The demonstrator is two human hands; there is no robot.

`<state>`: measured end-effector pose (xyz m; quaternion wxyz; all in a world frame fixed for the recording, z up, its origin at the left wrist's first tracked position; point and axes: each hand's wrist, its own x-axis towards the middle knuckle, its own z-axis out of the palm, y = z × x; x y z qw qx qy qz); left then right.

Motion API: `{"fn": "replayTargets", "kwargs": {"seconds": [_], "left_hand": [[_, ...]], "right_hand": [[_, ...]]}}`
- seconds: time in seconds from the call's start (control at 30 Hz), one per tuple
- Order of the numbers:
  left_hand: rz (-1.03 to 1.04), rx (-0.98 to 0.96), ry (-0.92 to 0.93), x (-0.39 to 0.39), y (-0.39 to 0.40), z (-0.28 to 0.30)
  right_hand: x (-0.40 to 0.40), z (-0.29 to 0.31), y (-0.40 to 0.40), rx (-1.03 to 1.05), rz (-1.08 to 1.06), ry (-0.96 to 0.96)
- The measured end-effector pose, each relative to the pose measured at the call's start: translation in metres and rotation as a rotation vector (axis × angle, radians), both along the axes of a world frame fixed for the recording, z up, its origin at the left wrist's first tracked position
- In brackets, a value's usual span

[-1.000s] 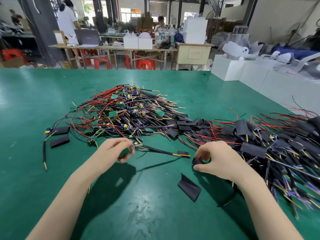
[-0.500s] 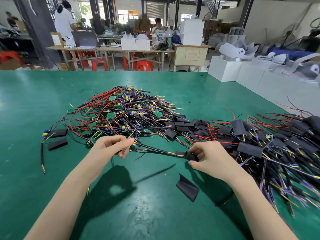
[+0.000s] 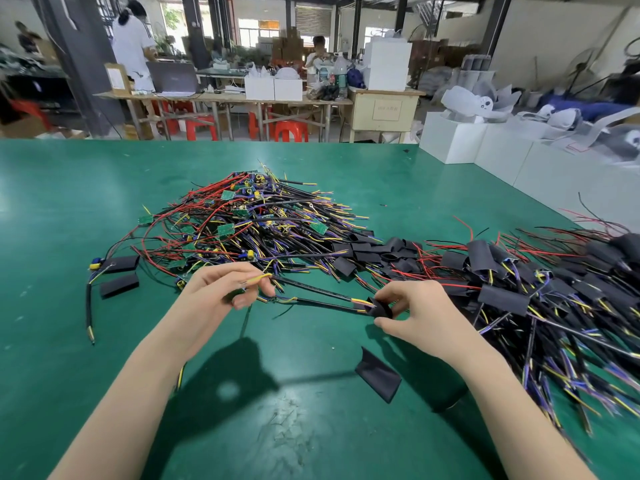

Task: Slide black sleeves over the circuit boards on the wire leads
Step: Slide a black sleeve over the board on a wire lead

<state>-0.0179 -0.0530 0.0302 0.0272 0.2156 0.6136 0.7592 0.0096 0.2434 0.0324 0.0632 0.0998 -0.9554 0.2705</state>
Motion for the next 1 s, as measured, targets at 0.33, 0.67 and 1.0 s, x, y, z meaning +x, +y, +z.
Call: {"fn": "replayTargets", "kwargs": {"seconds": [0.33,0.67,1.0], "left_hand": [[0.065,0.007,0.012,0.0031,0.003,0.0037],[0.16,0.033,0.003,-0.0016,-0.002,0.0033],[0.174,-0.414,0.216,0.0025,0.0002,0.0028]], "right_hand": [[0.0029,0.0016,-0.0051,-0.275,0.101,-0.006],[0.0042,0.0066,-0.0034,-0.487,0.183,-0.014],[0.0047,0.0066,-0.0046,-0.256,0.208,0.171]]}}
